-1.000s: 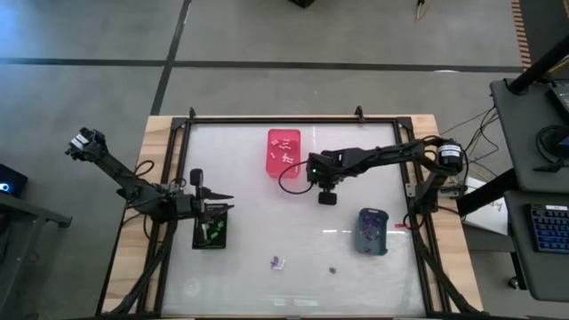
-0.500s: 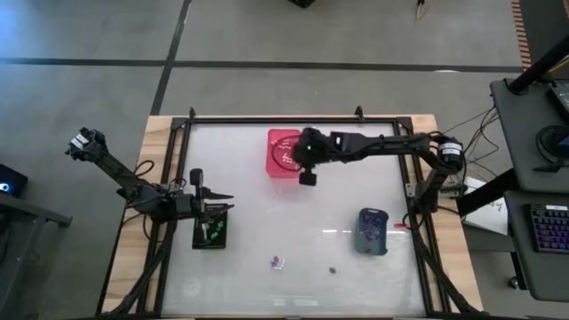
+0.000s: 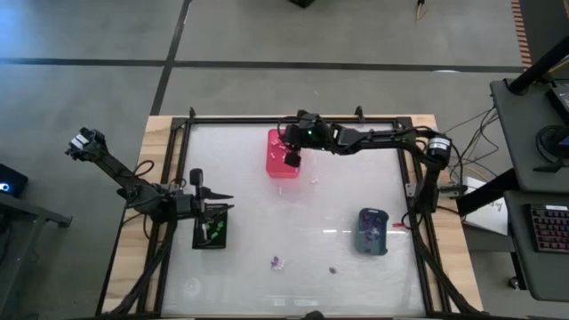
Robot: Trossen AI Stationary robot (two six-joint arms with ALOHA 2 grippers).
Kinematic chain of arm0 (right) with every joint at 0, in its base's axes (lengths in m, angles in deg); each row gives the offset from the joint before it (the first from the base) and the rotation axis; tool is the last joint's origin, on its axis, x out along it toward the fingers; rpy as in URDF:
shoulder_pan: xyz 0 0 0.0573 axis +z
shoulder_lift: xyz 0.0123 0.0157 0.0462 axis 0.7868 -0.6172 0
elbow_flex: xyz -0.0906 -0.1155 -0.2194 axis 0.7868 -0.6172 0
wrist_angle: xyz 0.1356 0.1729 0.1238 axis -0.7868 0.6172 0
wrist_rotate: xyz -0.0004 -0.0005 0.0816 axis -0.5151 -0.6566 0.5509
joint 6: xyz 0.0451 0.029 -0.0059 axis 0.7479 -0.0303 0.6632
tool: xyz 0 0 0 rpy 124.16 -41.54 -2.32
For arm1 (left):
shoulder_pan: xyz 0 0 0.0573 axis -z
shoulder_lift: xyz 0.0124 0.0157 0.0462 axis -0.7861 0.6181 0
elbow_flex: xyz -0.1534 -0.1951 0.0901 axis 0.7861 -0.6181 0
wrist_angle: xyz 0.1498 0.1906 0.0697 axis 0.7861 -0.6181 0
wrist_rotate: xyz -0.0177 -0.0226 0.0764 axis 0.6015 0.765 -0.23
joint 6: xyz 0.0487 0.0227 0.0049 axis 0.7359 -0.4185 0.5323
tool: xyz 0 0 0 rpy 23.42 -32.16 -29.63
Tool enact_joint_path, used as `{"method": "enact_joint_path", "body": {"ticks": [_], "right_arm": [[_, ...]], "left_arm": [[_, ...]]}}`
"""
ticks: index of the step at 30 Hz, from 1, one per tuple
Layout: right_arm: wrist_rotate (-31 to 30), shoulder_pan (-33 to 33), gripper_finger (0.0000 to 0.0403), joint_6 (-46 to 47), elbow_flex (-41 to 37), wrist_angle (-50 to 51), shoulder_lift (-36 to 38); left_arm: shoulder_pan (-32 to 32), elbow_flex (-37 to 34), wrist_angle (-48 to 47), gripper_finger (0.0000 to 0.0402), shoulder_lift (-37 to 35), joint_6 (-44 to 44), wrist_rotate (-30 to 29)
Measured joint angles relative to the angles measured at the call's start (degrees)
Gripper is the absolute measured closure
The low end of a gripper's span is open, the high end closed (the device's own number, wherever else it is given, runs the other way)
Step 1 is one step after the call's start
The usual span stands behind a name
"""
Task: Sort Halloween decoration
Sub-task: Put the bone toy into the red bin
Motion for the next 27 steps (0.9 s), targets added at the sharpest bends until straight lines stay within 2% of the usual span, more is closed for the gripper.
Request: {"method": "enact_joint_path", "body": {"ticks": [10, 20, 27], "right_arm": [[-0.08, -1.13, 0.0394, 2.01, 3.36, 4.13, -6.08], [-0.33, -1.26, 0.0393, 3.40, 5.76, 8.18, -6.99], [0.02, -1.26, 0.0353, 4.82, 6.78, 10.28, -6.99]], "left_arm": [[0.00, 0.00, 0.02, 0.0322, 0.00, 0.02, 0.00], [-0.02, 0.00, 0.06, 0.0322, 0.09, 0.02, -0.02], [-0.01, 0.00, 0.06, 0.0322, 0.39, -0.09, -0.02]]}}
